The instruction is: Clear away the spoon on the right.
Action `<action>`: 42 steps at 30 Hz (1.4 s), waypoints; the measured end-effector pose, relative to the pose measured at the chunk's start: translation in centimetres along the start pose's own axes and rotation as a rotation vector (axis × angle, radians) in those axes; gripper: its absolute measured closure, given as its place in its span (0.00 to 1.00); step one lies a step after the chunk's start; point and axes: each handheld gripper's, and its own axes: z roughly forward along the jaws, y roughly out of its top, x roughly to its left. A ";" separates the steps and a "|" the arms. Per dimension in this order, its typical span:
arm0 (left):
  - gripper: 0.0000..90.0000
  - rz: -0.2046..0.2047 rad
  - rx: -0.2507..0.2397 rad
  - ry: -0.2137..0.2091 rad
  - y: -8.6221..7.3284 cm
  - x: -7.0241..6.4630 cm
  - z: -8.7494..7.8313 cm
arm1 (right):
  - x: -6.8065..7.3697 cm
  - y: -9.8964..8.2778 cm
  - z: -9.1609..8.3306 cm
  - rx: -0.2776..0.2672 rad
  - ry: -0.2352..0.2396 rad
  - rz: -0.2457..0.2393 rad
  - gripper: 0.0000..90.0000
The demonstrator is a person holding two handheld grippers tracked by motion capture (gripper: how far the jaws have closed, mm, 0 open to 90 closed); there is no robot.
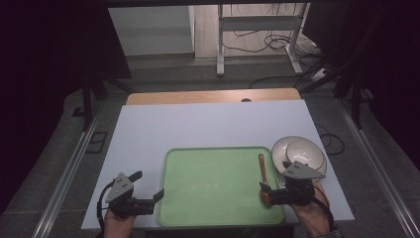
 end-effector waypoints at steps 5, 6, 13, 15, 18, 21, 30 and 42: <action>0.00 0.001 -0.001 0.013 -0.1 0.0 -0.4 | -0.1 -0.1 -0.5 -0.005 -0.002 0.005 0.00; 0.00 0.001 -0.001 0.015 -0.1 0.0 -0.4 | -0.1 -0.2 -0.5 -0.006 -0.003 0.005 0.00; 0.00 -0.007 -0.007 0.023 -0.3 0.1 -0.9 | -0.1 -0.4 -1.0 -0.005 -0.009 0.008 0.00; 0.00 -0.009 -0.008 0.025 -0.4 0.1 -1.1 | -0.1 -0.5 -1.1 -0.005 -0.012 0.010 0.00; 0.00 -0.013 -0.011 0.029 -0.5 0.1 -1.3 | -0.2 -0.6 -1.4 -0.007 -0.015 0.011 0.00; 0.00 -0.017 -0.014 0.033 -0.6 0.2 -1.5 | -0.3 -0.8 -1.7 -0.011 -0.020 0.015 0.00; 0.00 -0.030 -0.024 0.042 -0.9 0.3 -2.3 | -0.8 -1.6 -2.8 -0.018 -0.040 0.032 0.00; 0.00 -0.044 -0.031 0.052 -1.2 0.4 -2.8 | -1.6 -3.0 -4.2 -0.038 -0.063 0.064 0.00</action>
